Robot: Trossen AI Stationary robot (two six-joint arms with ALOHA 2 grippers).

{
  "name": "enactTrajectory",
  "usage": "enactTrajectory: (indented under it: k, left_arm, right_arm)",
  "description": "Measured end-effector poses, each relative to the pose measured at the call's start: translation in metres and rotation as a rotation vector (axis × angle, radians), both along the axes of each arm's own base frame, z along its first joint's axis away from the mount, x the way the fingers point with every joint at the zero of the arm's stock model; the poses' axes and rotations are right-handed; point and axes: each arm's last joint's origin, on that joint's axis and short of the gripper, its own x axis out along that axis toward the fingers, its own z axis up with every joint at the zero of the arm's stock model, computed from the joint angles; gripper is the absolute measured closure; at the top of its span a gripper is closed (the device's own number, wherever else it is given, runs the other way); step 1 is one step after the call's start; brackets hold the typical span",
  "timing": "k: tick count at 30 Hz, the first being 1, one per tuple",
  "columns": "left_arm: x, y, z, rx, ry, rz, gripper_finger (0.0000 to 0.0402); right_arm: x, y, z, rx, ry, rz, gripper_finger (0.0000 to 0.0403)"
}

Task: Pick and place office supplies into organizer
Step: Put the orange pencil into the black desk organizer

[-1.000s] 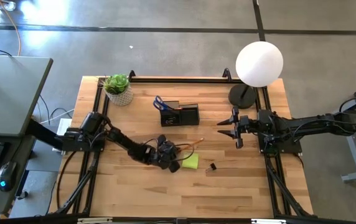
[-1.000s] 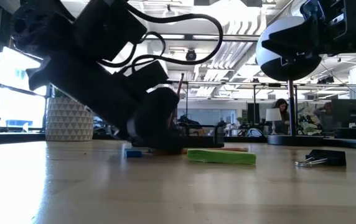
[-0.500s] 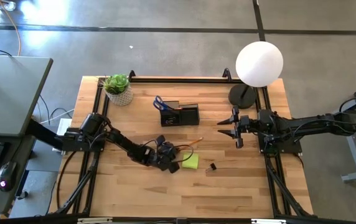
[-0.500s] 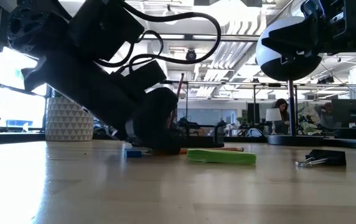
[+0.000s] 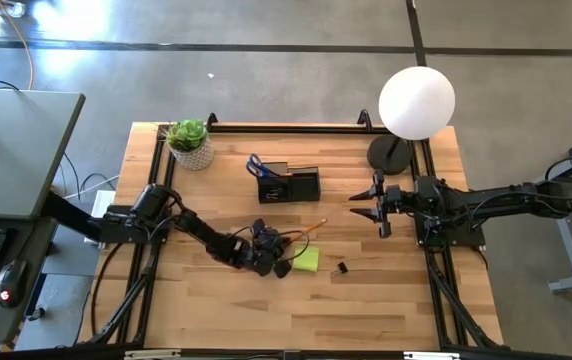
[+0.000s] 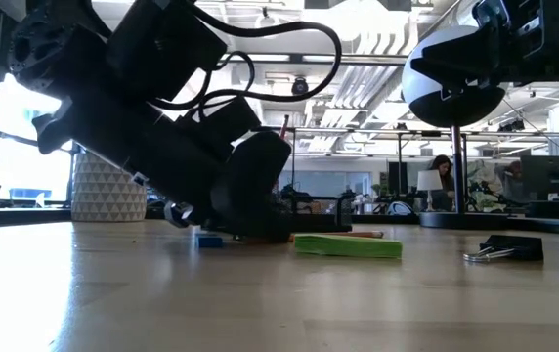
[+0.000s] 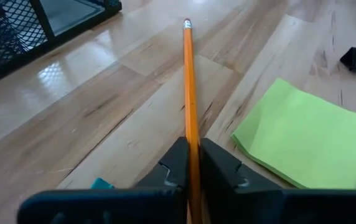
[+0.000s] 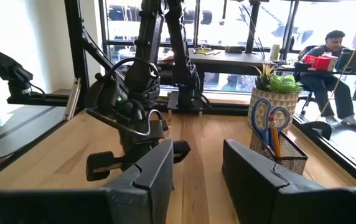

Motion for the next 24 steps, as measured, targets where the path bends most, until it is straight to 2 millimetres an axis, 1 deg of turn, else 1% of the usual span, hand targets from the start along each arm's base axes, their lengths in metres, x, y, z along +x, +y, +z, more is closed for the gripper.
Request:
enactTrajectory:
  k: [2,7,13,17,24]
  left_arm:
    - [0.001,0.000,0.001,0.013,-0.006,-0.006,0.0394]
    - [0.005,-0.001,0.003,0.045,0.007,0.012,0.0394]
    - [0.010,-0.007,0.007,0.110,0.020,0.017,0.0398]
    - [0.012,-0.009,0.015,0.143,0.028,0.004,0.0399]
    - [0.014,-0.009,0.042,0.183,-0.037,0.024,0.0400]
  right_arm:
    - [0.000,0.000,0.000,0.000,0.001,-0.001,0.0265]
    - [0.000,0.000,-0.001,0.001,0.013,0.000,0.0265]
    - [0.000,0.000,-0.001,-0.003,0.015,0.000,0.0265]
    - [0.000,0.000,-0.002,-0.002,0.018,-0.001,0.0265]
    - [0.000,0.000,-0.008,0.063,0.082,-0.009,0.0265]
